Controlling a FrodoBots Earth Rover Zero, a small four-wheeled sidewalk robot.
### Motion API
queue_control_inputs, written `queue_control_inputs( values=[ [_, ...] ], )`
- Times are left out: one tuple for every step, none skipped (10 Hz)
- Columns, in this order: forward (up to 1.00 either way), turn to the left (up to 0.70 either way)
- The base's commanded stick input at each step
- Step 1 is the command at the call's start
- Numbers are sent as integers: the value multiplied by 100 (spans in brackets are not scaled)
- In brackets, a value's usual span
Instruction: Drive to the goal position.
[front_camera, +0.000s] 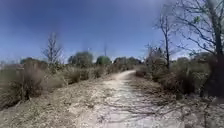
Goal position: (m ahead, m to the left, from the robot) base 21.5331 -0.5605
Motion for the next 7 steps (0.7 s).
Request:
queue_control_inputs(
  values=[
    [50, 0],
    [50, 0],
    [50, 0],
    [50, 0],
    [50, 0],
    [50, 0],
    [50, 0]
  ],
)
